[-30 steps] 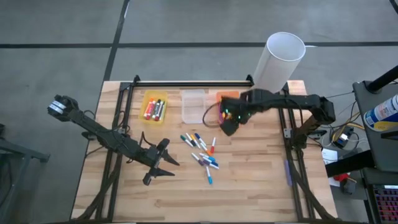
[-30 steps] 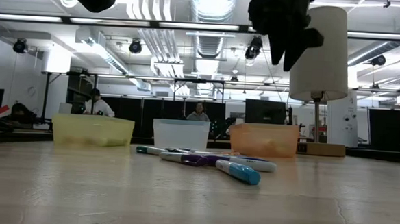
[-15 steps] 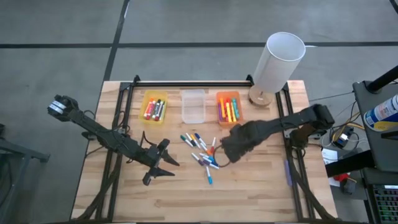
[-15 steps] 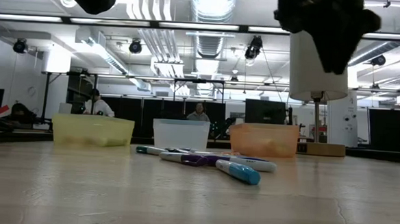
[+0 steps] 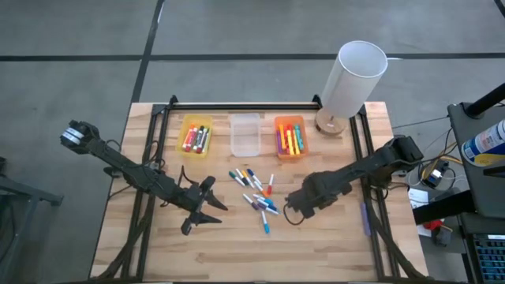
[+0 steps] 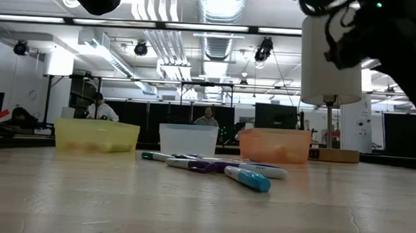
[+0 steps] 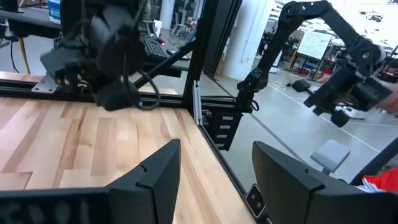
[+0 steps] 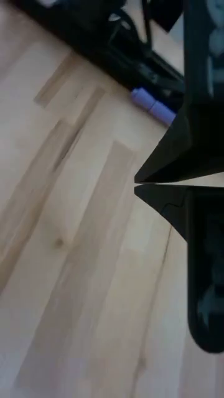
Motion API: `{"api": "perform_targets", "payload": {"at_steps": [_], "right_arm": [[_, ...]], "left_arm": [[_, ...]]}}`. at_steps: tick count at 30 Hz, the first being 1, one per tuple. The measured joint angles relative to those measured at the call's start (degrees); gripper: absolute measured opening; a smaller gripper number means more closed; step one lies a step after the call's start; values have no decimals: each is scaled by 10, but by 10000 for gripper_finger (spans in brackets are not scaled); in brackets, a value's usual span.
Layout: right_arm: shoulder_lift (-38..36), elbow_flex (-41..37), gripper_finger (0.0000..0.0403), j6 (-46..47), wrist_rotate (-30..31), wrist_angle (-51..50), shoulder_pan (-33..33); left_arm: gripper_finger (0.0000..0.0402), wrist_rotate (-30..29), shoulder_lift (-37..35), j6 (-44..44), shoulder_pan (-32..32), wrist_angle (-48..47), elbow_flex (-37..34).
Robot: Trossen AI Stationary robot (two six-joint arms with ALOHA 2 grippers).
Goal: Pick & Place Markers
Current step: Put the large purple highlighter pen into the orange bin
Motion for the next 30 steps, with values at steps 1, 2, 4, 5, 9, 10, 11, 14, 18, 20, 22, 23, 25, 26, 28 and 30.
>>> {"api": "perform_targets", "payload": {"at_steps": [1, 2, 4, 5, 9, 10, 11, 14, 18, 20, 22, 23, 25, 26, 28, 30], "right_arm": [[0, -9, 9, 6, -4, 0, 2], [0, -19, 9, 11, -6, 0, 4], [0, -39, 8, 26, -30, 1, 7], [0, -49, 8, 37, -45, 2, 10], [0, -96, 8, 79, -101, 4, 33], [0, -107, 8, 87, -111, 4, 40], [0, -117, 8, 96, -118, 5, 48], [0, -147, 8, 128, -134, 19, 67], [0, -179, 8, 153, -139, 40, 82], [0, -192, 8, 159, -140, 46, 87], [-1, -203, 8, 161, -144, 46, 89], [-1, -209, 8, 161, -153, 48, 89], [-1, -222, 8, 160, -177, 55, 89], [-1, -228, 8, 157, -188, 61, 89], [-1, -235, 8, 152, -203, 75, 91], [-1, -238, 8, 152, -223, 100, 94]], "left_arm": [[193, 0, 0, 0, 0, 3, 0], [193, 0, 0, 0, 0, 7, 0], [193, 0, 0, 0, 1, 21, 0], [193, 0, 0, 0, 0, 26, 2], [193, 0, 0, 1, 0, 39, 12], [193, 0, 0, 1, 0, 40, 14], [193, 0, 0, 1, 0, 40, 17], [193, 0, 0, 1, 0, 42, 28], [193, 0, 0, 1, 1, 41, 40], [193, 0, 0, 1, 1, 42, 42], [193, 0, 0, 1, 1, 40, 41], [193, 0, 0, 1, 1, 40, 41], [193, 0, 0, 1, 1, 40, 41], [193, 0, 0, 1, 1, 40, 41], [193, 0, 0, 1, 1, 40, 41], [193, 0, 0, 1, 1, 40, 41]]}}
